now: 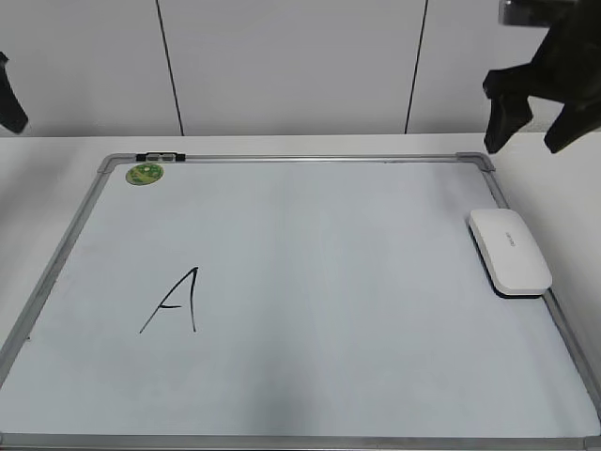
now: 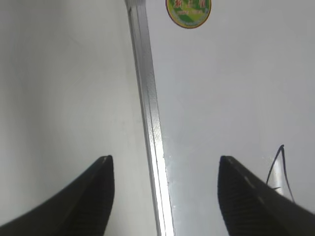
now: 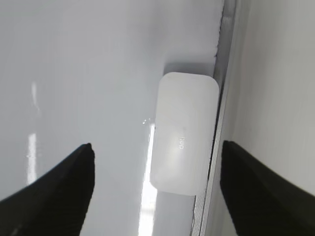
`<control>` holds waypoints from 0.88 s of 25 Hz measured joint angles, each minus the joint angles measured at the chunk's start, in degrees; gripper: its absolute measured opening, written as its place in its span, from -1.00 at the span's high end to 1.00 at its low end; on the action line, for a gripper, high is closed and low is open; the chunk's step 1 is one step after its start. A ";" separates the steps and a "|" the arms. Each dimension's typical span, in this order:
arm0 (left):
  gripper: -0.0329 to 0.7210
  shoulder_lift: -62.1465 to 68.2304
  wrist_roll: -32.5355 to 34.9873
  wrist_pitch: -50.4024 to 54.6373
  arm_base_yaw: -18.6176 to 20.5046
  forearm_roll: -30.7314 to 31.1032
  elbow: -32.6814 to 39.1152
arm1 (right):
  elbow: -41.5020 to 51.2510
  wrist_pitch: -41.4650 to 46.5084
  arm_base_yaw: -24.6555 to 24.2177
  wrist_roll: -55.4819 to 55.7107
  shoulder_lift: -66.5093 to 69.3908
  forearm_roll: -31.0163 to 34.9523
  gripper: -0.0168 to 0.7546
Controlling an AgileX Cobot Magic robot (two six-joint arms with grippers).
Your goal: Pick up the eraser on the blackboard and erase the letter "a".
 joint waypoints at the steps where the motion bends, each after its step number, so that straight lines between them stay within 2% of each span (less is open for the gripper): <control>1: -0.38 -1.69 -0.39 0.00 -0.13 0.31 0.00 | 0.00 0.10 0.31 -0.10 -1.62 0.00 -0.57; 7: -0.34 -13.65 -2.31 0.43 -3.18 4.64 0.12 | -0.04 0.85 1.22 -0.13 -10.23 0.00 -0.57; 10: -0.28 -21.00 -3.20 0.71 -4.29 5.70 2.39 | -0.04 1.23 1.22 -0.13 -14.17 0.00 -0.57; 15: -0.19 -32.21 -3.45 1.46 -4.50 6.47 11.13 | -0.04 1.58 1.26 -0.13 -19.53 0.04 -0.57; 22: -0.18 -46.07 -3.65 1.77 -4.61 6.59 25.32 | -0.04 1.97 1.26 -0.26 -27.44 0.28 -0.57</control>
